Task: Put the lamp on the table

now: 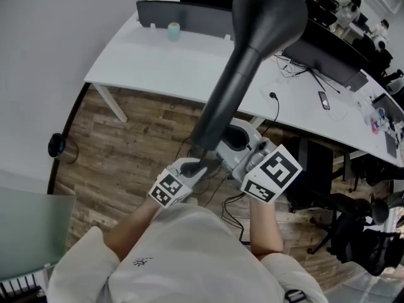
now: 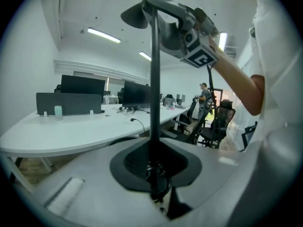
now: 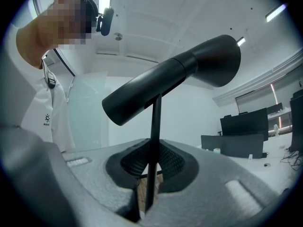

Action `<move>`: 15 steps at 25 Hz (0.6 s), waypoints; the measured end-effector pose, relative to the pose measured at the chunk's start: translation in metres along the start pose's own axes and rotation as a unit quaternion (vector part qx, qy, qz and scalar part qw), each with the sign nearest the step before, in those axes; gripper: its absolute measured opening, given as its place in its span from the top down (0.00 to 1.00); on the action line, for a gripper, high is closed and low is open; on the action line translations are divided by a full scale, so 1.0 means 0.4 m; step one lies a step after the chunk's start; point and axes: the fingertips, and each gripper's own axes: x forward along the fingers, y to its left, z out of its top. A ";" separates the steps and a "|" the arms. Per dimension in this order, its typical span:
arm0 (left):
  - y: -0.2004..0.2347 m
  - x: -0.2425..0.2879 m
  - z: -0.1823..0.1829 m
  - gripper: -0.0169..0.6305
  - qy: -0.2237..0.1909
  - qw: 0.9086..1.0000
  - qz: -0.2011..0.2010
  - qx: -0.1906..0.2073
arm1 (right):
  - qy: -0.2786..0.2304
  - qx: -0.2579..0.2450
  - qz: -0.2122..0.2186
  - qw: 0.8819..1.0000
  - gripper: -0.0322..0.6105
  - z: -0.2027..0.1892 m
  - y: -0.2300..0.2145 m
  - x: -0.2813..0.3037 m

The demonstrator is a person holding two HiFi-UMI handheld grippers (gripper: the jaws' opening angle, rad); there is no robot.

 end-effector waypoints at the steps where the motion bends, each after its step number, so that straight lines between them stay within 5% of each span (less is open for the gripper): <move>1: 0.001 0.000 0.000 0.91 0.001 1.000 0.000 0.001 | -0.001 0.001 -0.001 1.000 0.89 -0.001 -0.002 0.001; 15: 0.102 0.038 -0.004 0.91 0.003 1.000 -0.014 0.006 | 0.004 0.000 -0.016 1.000 0.89 -0.009 -0.088 0.070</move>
